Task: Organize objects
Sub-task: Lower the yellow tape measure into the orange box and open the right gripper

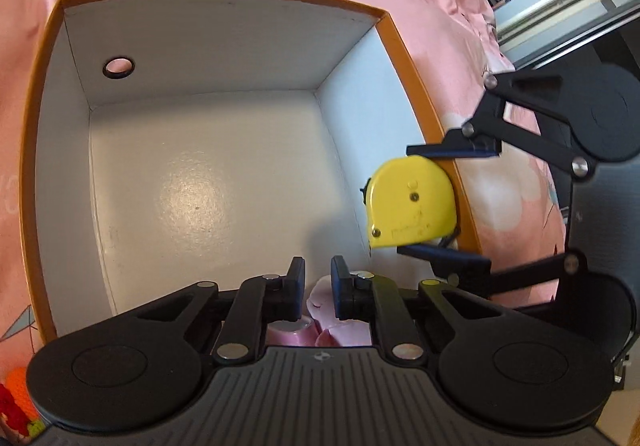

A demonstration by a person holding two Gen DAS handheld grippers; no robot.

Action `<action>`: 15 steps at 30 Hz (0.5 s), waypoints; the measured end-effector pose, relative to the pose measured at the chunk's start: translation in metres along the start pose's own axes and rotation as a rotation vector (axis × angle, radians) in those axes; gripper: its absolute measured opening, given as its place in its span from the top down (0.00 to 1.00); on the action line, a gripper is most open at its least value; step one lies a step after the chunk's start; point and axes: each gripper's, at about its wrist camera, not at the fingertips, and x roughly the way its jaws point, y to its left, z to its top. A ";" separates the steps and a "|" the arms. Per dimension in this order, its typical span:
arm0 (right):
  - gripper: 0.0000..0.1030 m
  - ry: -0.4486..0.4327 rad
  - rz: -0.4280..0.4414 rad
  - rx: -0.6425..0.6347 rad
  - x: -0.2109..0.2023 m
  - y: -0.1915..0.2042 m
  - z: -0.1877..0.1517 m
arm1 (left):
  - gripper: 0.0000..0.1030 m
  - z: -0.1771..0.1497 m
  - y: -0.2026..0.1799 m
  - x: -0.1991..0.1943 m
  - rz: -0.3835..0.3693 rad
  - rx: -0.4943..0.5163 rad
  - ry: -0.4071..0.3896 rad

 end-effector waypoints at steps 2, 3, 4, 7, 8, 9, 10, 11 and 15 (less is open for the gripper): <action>0.48 0.000 0.004 0.003 0.002 -0.002 0.001 | 0.90 -0.002 0.000 0.001 0.009 0.008 0.026; 0.48 -0.001 0.005 0.005 0.003 -0.002 0.001 | 0.91 -0.001 0.001 0.003 0.008 0.005 0.040; 0.48 -0.003 0.006 0.005 0.004 -0.002 0.002 | 0.92 -0.002 0.003 0.004 0.004 -0.002 0.047; 0.48 -0.013 0.005 0.010 0.003 -0.001 0.005 | 0.91 -0.004 0.007 0.004 -0.009 -0.018 0.028; 0.48 -0.018 0.002 0.008 0.001 0.000 0.006 | 0.90 -0.004 0.009 0.002 -0.015 -0.024 0.016; 0.48 -0.022 0.002 0.009 -0.001 0.000 0.007 | 0.90 -0.004 0.010 -0.002 -0.018 -0.026 0.005; 0.48 -0.026 0.003 0.013 -0.002 0.000 0.007 | 0.89 -0.003 0.011 -0.007 -0.013 -0.028 -0.009; 0.48 -0.028 0.002 0.017 -0.003 0.000 0.008 | 0.89 -0.002 0.010 -0.013 -0.005 -0.018 -0.023; 0.48 -0.023 -0.008 0.023 -0.004 0.002 0.012 | 0.89 -0.004 0.010 -0.033 0.052 0.021 -0.004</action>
